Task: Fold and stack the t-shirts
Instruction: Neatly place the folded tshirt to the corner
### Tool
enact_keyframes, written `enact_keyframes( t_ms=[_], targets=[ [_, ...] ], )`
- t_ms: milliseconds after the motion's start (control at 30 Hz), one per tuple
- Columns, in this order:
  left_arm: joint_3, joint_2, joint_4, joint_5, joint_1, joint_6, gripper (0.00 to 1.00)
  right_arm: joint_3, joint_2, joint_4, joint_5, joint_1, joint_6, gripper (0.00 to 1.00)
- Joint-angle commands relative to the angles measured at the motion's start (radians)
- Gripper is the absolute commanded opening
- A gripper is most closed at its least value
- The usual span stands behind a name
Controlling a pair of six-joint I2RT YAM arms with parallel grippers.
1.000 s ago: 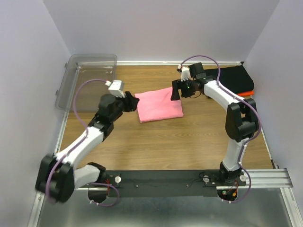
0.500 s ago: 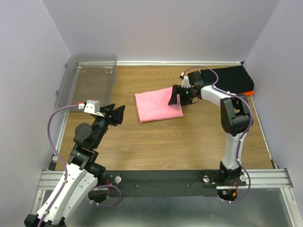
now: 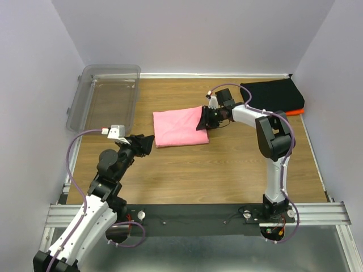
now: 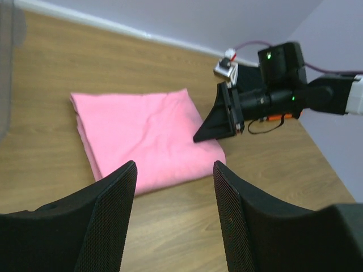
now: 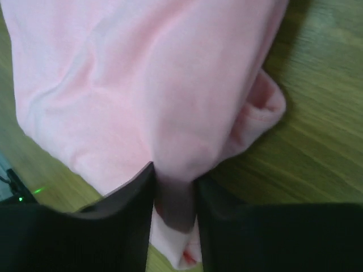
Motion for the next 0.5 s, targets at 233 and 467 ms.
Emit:
enact_keyframes(
  t_ms=[233, 467],
  targets=[
    [-0.102, -0.013, 0.085, 0.057, -0.004, -0.115, 0.64, -0.002, 0.073, -0.089, -0.169, -0.076, -0.052, 0.01],
    [-0.123, -0.037, 0.082, 0.068, -0.004, -0.122, 0.64, 0.129, -0.002, -0.296, -0.253, -0.156, -0.328, 0.0]
  ],
)
